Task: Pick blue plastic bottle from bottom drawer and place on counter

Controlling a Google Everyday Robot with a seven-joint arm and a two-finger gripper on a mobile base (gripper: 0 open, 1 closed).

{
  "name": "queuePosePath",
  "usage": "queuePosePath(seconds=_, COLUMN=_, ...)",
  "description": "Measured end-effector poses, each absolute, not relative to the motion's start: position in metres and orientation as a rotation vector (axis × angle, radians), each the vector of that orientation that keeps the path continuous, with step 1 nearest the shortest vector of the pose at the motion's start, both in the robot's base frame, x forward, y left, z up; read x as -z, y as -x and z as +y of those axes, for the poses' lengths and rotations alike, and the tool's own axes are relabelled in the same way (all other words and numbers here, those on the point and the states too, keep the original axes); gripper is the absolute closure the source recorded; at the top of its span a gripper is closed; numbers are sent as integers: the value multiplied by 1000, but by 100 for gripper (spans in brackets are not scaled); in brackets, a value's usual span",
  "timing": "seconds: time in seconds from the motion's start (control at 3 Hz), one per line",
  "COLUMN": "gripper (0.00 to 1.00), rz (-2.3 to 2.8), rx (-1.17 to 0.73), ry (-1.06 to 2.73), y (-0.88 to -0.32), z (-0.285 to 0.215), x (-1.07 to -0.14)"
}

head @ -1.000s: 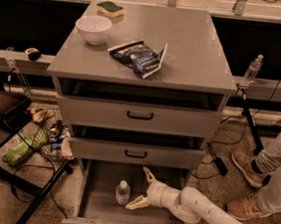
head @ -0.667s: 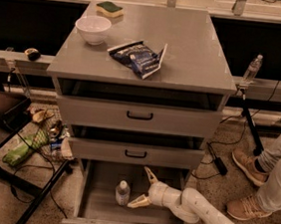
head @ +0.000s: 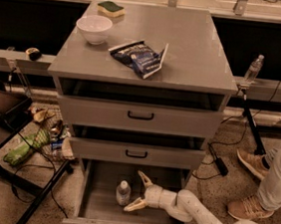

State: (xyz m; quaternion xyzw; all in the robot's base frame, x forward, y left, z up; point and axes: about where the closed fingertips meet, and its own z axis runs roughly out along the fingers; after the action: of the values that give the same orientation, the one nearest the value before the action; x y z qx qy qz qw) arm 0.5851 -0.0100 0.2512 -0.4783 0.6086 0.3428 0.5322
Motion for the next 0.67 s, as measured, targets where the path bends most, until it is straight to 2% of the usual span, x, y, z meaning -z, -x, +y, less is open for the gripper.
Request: queuePosePath(seconds=0.67, gripper=0, rz=1442, rx=-985, ry=1190, y=-586, z=23, x=-229)
